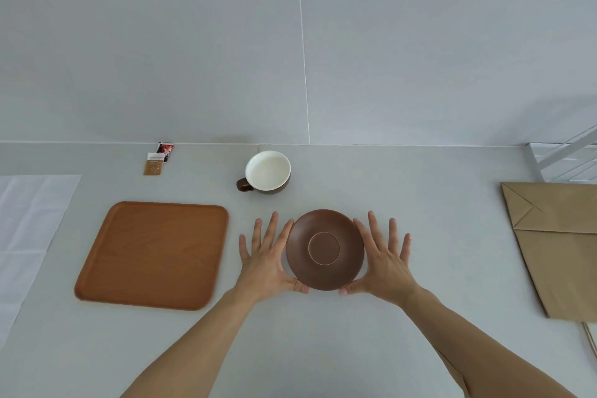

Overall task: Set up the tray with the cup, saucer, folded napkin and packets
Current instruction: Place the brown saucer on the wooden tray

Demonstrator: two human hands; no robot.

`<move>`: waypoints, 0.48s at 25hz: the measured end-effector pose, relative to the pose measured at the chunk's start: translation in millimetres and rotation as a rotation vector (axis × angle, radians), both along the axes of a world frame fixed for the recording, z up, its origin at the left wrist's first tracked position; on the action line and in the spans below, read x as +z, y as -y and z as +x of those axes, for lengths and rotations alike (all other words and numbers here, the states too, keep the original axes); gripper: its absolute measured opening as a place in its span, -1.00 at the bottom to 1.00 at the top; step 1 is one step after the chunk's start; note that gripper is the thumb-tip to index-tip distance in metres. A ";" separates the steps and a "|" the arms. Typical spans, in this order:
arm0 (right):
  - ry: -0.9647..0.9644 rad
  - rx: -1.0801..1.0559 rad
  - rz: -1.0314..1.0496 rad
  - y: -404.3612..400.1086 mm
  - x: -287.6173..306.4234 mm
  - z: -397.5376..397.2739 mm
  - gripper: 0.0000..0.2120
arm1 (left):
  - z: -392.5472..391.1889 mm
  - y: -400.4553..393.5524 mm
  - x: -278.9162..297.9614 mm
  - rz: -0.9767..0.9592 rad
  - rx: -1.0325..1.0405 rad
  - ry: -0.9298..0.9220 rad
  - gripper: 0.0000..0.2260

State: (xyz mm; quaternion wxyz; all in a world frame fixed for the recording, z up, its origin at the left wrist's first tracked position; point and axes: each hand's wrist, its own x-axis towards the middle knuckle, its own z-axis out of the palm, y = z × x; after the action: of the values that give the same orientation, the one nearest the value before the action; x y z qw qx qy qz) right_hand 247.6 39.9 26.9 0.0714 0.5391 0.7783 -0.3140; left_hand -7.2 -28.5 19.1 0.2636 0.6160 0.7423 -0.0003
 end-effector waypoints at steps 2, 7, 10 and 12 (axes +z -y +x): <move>-0.030 0.046 0.024 2.9 6.9 -14.3 0.38 | -12.0 13.6 9.8 0.021 0.046 -0.016 0.26; -0.074 0.127 0.063 18.4 22.2 -58.0 0.37 | -48.7 49.3 28.8 0.068 0.133 -0.040 0.27; -0.079 0.165 0.083 28.2 29.3 -84.5 0.36 | -72.4 67.9 37.1 0.100 0.171 -0.028 0.28; -0.083 0.175 0.090 37.1 31.2 -105.0 0.36 | -91.7 79.6 39.6 0.106 0.188 -0.024 0.29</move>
State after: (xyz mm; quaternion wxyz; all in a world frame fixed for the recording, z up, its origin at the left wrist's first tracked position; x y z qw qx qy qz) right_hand 142.6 2.8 58.1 0.0421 0.4582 0.8381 -0.2931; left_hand -98.9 -108.1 58.7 0.2206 0.5569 0.7987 0.0564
